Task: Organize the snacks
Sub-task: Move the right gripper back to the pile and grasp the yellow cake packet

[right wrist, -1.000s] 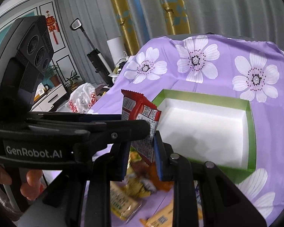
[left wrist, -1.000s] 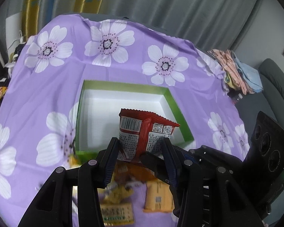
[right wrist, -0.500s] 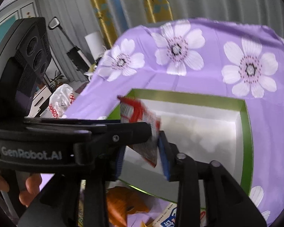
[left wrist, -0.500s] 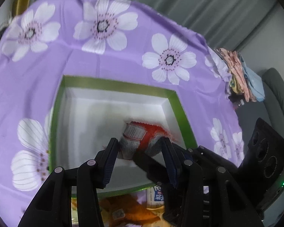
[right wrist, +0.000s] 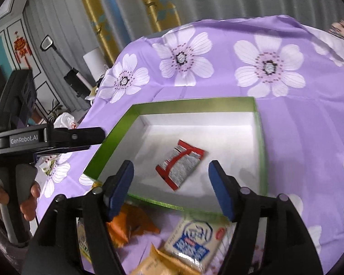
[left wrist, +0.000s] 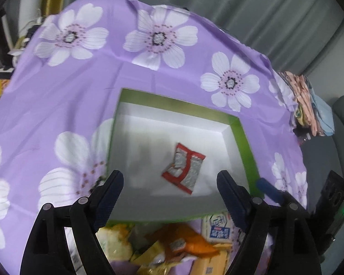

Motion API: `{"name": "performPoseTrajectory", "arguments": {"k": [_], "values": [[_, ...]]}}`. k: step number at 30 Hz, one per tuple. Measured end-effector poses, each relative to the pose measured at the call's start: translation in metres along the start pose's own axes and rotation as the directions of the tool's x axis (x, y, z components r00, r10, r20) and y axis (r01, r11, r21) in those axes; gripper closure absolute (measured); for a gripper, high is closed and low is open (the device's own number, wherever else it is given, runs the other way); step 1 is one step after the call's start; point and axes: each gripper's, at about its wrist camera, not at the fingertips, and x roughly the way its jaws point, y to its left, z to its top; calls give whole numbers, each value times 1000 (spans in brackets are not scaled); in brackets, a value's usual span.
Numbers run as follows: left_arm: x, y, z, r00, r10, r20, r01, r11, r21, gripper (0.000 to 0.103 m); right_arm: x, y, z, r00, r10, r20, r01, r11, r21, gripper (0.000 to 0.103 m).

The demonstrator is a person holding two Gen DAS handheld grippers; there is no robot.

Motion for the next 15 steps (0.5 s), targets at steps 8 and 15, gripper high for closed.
{"name": "performPoseTrajectory", "arguments": {"k": [8,15], "values": [[-34,-4,-34,999,8,45,-10,999,43,19,-34,-2,-29,1000,-27,3,27,999,20,33],[-45,-11,-65,1000,15,25,-16,998,62,19,-52,6,-55,999,-42,-18,42,999,9,32]]}}
